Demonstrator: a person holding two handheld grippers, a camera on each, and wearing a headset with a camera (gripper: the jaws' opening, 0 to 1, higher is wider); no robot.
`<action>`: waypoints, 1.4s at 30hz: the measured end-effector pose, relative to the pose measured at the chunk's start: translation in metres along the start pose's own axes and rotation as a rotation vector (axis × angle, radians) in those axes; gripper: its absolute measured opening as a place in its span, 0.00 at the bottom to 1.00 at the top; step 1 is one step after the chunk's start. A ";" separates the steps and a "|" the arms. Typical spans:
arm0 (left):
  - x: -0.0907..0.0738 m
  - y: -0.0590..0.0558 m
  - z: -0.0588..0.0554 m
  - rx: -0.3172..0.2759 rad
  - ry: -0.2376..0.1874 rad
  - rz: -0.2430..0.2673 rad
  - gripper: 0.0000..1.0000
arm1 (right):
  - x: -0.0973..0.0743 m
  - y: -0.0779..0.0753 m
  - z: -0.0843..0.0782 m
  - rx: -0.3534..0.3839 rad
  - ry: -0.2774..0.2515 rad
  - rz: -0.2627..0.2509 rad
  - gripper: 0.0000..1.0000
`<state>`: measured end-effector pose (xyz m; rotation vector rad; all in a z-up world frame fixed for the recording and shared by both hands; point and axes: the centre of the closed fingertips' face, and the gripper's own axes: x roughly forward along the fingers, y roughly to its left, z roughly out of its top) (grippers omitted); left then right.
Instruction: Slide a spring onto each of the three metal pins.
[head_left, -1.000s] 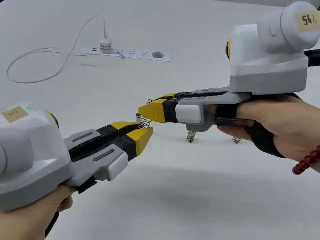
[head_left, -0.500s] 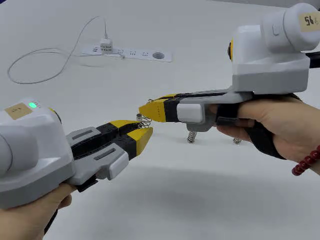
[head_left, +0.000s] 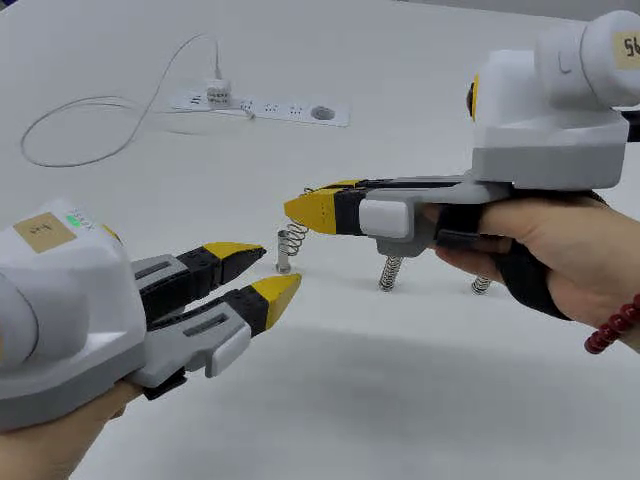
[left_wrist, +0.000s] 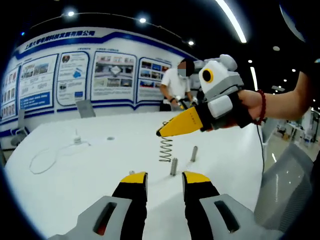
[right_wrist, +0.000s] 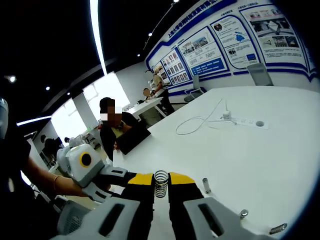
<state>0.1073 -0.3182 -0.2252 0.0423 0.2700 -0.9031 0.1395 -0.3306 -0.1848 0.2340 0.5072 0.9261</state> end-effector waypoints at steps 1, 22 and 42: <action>-0.001 0.000 -0.001 0.007 0.004 0.000 0.30 | 0.001 -0.001 0.001 -0.008 -0.004 -0.005 0.11; -0.007 -0.006 -0.017 0.068 0.061 -0.018 0.64 | 0.029 -0.035 -0.005 -0.134 0.003 -0.079 0.11; -0.005 0.000 -0.028 0.048 0.081 -0.010 0.88 | 0.050 -0.075 -0.011 -0.050 -0.006 -0.160 0.11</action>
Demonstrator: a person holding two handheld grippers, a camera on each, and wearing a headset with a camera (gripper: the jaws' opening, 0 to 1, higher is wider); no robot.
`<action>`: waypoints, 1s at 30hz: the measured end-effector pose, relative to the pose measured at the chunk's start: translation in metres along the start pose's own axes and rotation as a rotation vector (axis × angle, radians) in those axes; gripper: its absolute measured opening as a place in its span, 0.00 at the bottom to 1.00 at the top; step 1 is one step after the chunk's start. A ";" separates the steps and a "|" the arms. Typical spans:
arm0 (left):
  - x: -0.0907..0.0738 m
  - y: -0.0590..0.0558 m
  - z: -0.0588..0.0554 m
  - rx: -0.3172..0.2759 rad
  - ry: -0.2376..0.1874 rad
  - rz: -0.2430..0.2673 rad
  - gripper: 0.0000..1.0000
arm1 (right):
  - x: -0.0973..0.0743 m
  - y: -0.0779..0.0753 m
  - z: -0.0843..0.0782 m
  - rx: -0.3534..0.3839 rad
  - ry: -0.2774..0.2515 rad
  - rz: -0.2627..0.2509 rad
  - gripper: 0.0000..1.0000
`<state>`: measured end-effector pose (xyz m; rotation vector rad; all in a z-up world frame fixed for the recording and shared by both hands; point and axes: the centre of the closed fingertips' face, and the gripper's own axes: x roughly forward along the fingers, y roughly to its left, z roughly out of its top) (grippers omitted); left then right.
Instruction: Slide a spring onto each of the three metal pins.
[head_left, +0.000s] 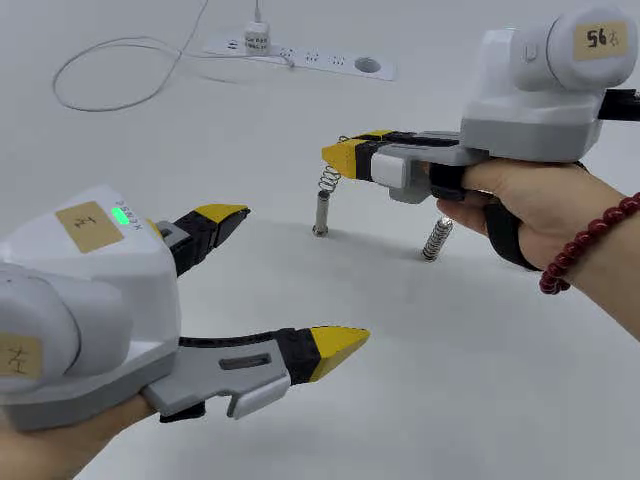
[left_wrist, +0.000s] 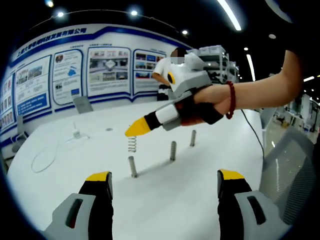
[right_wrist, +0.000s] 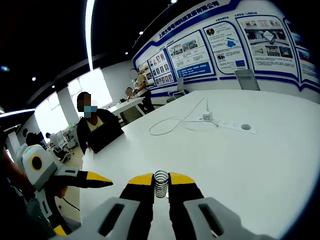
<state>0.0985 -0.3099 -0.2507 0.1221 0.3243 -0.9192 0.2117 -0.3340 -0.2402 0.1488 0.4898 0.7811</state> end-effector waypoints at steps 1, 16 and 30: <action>0.000 0.000 0.000 -0.005 -0.004 0.000 0.89 | 0.001 -0.001 -0.001 0.008 0.000 0.000 0.11; 0.002 -0.003 -0.005 -0.008 0.001 -0.008 1.00 | 0.009 -0.008 -0.013 0.012 0.030 -0.017 0.11; 0.003 -0.005 -0.009 -0.018 0.013 -0.018 1.00 | 0.011 -0.008 -0.012 -0.030 0.029 -0.020 0.11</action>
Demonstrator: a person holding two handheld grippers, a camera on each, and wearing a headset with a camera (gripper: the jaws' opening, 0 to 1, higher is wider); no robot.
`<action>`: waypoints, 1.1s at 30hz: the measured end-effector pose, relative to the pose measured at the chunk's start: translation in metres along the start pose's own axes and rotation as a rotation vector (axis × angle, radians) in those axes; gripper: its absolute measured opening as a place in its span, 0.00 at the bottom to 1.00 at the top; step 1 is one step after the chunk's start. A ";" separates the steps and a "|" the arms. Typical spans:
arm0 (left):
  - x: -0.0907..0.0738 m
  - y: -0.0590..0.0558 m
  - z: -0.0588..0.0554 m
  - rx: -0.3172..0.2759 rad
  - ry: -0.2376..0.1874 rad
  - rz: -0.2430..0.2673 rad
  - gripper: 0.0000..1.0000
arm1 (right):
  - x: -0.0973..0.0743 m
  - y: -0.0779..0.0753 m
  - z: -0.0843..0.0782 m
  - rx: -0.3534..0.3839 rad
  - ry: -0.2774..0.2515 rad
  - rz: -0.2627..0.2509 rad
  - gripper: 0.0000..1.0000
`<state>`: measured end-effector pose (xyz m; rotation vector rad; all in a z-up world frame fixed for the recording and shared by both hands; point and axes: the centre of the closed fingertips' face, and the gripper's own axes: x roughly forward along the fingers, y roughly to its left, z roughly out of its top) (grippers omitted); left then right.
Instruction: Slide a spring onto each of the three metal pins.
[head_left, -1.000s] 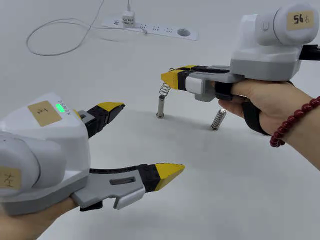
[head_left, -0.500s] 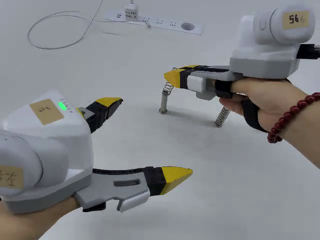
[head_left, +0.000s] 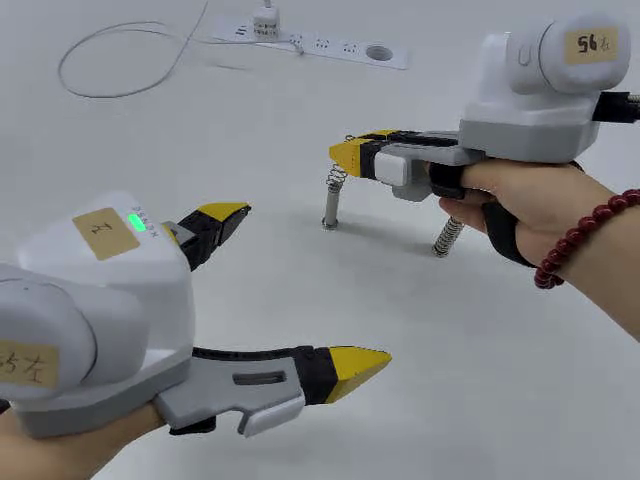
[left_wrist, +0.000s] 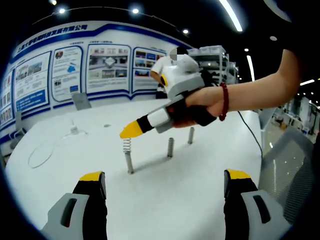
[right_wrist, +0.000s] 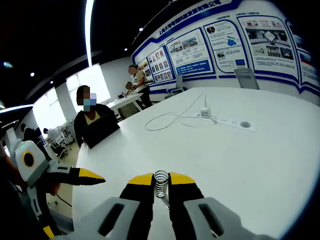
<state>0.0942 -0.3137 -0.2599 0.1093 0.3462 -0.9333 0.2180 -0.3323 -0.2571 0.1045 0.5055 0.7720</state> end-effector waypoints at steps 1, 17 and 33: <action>0.000 0.000 0.000 0.000 0.001 0.000 1.00 | 0.000 0.000 0.000 -0.003 0.002 0.000 0.11; 0.000 -0.002 -0.003 -0.002 0.009 -0.012 0.98 | -0.001 -0.001 -0.001 -0.048 0.014 -0.010 0.11; -0.002 -0.001 -0.006 -0.003 0.015 -0.010 0.97 | 0.005 0.005 -0.010 -0.120 0.038 -0.010 0.11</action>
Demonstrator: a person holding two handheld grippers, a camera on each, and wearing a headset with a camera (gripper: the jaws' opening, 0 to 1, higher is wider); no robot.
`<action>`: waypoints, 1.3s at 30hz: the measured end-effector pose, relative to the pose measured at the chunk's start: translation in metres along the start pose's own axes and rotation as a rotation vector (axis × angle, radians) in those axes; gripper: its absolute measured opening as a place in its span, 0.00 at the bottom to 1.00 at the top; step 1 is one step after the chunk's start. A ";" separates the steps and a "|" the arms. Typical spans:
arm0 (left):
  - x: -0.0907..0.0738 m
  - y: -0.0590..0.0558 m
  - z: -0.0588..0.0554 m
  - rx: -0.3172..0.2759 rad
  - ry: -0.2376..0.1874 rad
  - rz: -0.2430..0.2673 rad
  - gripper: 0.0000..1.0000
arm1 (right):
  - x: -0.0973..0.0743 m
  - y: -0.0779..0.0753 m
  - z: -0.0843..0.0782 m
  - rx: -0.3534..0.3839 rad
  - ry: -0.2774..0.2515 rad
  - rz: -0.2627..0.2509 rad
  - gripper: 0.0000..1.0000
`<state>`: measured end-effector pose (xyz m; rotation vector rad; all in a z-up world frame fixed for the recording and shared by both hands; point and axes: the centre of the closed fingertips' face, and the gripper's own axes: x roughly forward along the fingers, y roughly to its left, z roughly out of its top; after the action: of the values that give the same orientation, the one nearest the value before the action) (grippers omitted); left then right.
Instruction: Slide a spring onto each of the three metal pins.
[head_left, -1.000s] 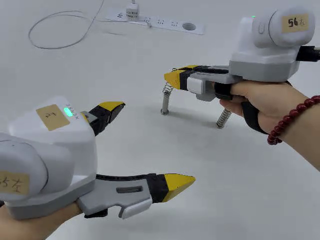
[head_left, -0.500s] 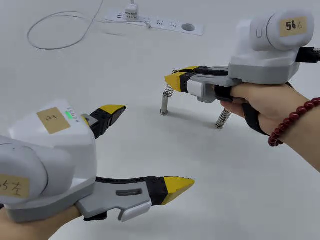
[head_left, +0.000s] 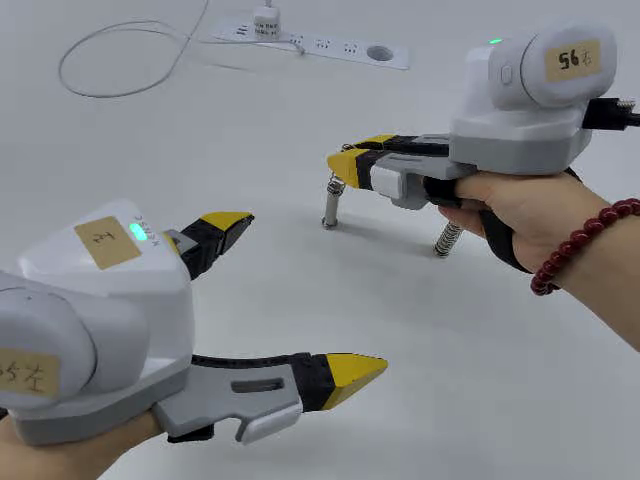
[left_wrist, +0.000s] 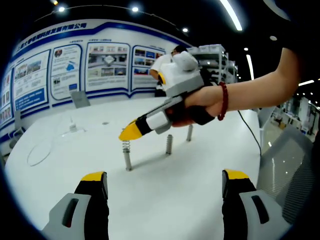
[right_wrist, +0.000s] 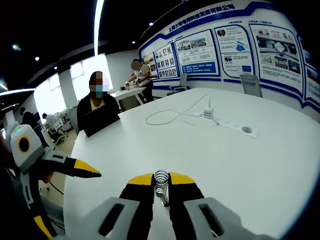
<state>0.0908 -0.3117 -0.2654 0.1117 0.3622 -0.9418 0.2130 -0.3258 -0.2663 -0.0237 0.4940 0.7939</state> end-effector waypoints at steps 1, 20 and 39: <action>0.000 0.000 0.000 -0.001 0.000 0.000 0.96 | 0.000 0.001 0.000 -0.010 0.001 0.000 0.11; 0.000 -0.002 -0.003 -0.009 0.001 -0.003 0.95 | 0.006 0.007 -0.013 -0.151 0.055 -0.018 0.12; -0.001 -0.001 -0.004 -0.014 0.001 0.001 0.94 | 0.019 0.006 -0.039 -0.168 0.137 -0.041 0.12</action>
<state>0.0885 -0.3108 -0.2689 0.0997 0.3700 -0.9376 0.2038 -0.3161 -0.3083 -0.2448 0.5537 0.7955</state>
